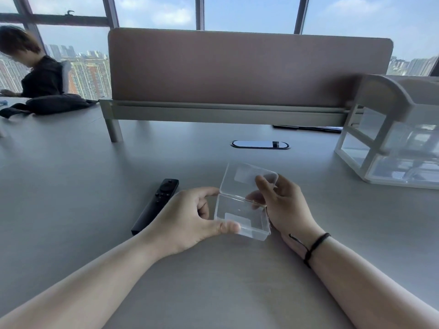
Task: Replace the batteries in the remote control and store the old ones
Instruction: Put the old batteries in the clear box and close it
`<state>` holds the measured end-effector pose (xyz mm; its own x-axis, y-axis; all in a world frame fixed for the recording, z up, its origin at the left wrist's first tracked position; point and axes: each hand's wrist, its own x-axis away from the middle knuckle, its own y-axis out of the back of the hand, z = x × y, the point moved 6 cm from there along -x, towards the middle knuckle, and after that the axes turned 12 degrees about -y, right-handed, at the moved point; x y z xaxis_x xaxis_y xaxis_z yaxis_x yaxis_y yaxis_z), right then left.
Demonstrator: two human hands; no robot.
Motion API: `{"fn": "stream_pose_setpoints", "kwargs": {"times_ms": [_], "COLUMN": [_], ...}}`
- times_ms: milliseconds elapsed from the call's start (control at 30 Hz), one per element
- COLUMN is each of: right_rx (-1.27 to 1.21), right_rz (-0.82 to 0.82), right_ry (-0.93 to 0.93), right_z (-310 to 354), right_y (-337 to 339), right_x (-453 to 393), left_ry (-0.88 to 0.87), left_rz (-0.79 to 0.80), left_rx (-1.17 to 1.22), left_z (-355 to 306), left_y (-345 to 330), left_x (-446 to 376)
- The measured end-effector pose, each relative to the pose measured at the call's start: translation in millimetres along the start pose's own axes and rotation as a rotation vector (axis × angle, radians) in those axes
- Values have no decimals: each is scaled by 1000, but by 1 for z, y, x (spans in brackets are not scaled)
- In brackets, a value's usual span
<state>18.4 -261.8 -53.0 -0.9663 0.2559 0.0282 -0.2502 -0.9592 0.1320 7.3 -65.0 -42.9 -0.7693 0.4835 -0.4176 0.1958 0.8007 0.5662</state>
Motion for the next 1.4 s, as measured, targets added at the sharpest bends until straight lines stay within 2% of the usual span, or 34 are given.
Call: {"fn": "stream_pose_setpoints", "kwargs": {"times_ms": [167, 233, 300, 367, 500, 600, 900, 1100, 1267, 1400], "right_rx": [146, 260, 343, 359, 342, 342, 346, 322, 230, 159], "right_rz": [49, 110, 164, 204, 241, 259, 228, 188, 156, 100], "right_ry": [64, 130, 188, 222, 246, 258, 257, 240, 197, 150], "right_z": [1, 5, 8, 10, 10, 11, 10, 11, 9, 9], "right_y": [-5, -12, -20, -25, -29, -30, -28, -23, -17, -12], "right_x": [0, 5, 11, 16, 19, 21, 18, 15, 10, 8], "left_ry": [-59, -138, -259, -347, -314, -268, -322, -363, -294, -264], "left_rz": [-486, -552, -475, -294, 31, 94, 16, -93, -152, -295], "left_rx": [27, 3, -66, -136, -304, -368, -400, -297, -235, -200], "left_z": [-5, -14, -26, -36, -35, -31, -37, -44, -33, -30], "left_y": [27, 33, 30, 14, -15, -18, -12, -5, 0, 10], "left_x": [-2, 0, 2, 3, 5, 6, 7, 6, 5, 6]}}
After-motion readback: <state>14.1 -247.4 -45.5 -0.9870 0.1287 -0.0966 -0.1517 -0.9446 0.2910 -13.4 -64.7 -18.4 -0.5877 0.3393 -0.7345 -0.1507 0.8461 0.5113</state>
